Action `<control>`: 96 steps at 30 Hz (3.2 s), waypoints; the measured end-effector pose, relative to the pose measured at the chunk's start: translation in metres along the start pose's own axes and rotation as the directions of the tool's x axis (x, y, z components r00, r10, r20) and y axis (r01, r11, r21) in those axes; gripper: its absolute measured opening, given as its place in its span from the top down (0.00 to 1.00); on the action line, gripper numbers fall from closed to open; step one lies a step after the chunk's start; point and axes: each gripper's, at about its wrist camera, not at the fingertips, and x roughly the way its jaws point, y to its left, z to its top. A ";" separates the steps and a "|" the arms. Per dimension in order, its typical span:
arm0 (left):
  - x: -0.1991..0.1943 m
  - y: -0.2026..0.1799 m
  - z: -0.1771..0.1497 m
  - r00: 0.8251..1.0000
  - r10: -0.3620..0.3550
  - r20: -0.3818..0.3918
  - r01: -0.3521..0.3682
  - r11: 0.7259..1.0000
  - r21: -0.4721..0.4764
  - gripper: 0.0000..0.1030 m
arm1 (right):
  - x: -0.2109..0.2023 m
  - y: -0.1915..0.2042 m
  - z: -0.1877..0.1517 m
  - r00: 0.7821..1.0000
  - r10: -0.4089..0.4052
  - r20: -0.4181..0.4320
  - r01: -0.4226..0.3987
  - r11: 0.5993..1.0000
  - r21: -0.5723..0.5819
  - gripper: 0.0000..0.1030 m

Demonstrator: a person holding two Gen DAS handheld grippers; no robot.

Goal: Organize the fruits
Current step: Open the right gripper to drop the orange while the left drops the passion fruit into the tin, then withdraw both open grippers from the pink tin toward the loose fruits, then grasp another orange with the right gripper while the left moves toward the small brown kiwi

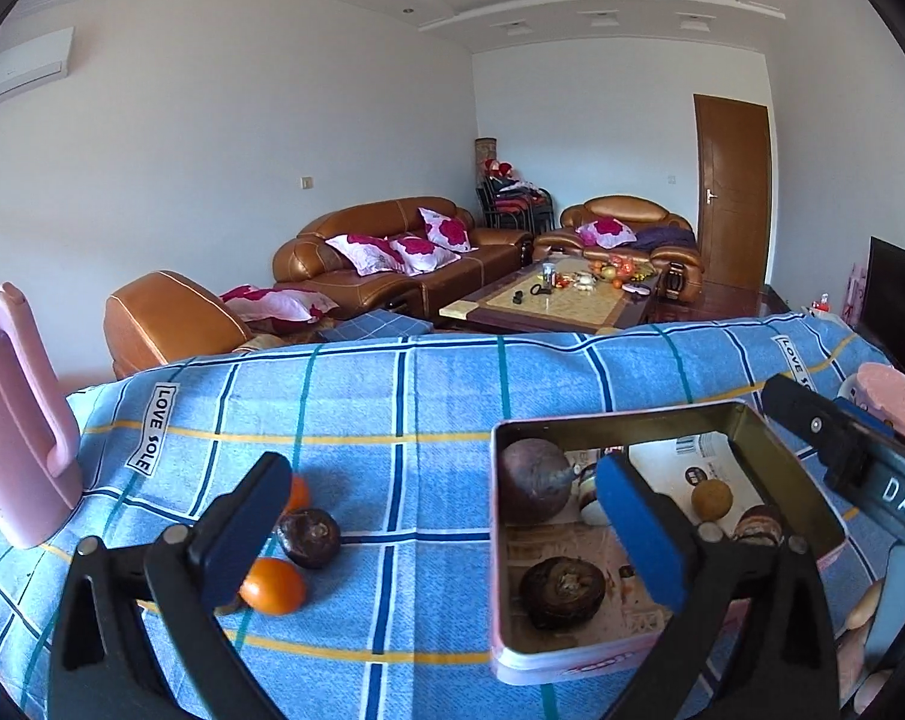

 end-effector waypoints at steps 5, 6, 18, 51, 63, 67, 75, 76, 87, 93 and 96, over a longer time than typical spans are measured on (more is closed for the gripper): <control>0.001 0.014 -0.006 1.000 0.020 -0.020 -0.020 1.000 -0.001 0.00 | -0.002 0.003 -0.005 0.997 -0.072 0.028 0.072 0.997 -0.018 0.15; 0.002 0.017 -0.007 0.999 0.021 -0.024 -0.021 1.000 -0.002 0.00 | -0.003 0.005 -0.006 0.996 -0.084 0.036 0.085 0.996 -0.028 0.15; 0.000 0.033 -0.020 0.997 0.058 -0.041 -0.057 0.998 0.031 0.00 | -0.018 0.022 -0.011 0.979 -0.185 0.081 0.193 0.976 -0.105 0.15; -0.017 0.100 -0.033 0.991 0.124 -0.052 -0.124 0.992 0.008 0.00 | -0.023 0.112 -0.048 0.995 -0.100 0.002 0.099 0.986 -0.138 0.15; 0.005 0.201 -0.036 0.946 0.288 -0.152 -0.308 0.943 -0.128 0.00 | -0.003 0.165 -0.063 0.997 -0.018 -0.075 0.005 0.984 -0.177 0.15; 0.009 0.225 -0.038 0.927 0.331 -0.175 -0.357 0.922 -0.152 0.00 | 0.011 0.183 -0.068 0.991 0.003 -0.133 -0.030 0.979 -0.200 0.15; 0.011 0.232 -0.038 0.921 0.345 -0.180 -0.372 0.917 -0.144 0.00 | 0.047 0.223 -0.085 0.949 0.061 -0.310 -0.140 0.961 -0.240 0.37; 0.010 0.232 -0.038 0.921 0.345 -0.180 -0.371 0.917 -0.143 0.00 | 0.053 0.227 -0.087 0.941 0.058 -0.333 -0.145 0.959 -0.243 0.37; 0.011 0.241 -0.034 0.924 0.333 -0.189 -0.364 0.918 -0.158 0.00 | 0.101 0.248 -0.102 0.861 0.092 -0.501 -0.200 0.966 -0.167 0.46; 0.014 0.243 -0.034 0.930 0.310 -0.199 -0.344 0.924 -0.168 0.00 | 0.098 0.255 -0.106 0.862 0.060 -0.503 -0.196 0.955 -0.224 0.61; 0.014 0.241 -0.034 0.934 0.298 -0.199 -0.332 0.929 -0.165 0.00 | 0.090 0.247 -0.106 0.865 0.061 -0.498 -0.193 0.956 -0.219 0.61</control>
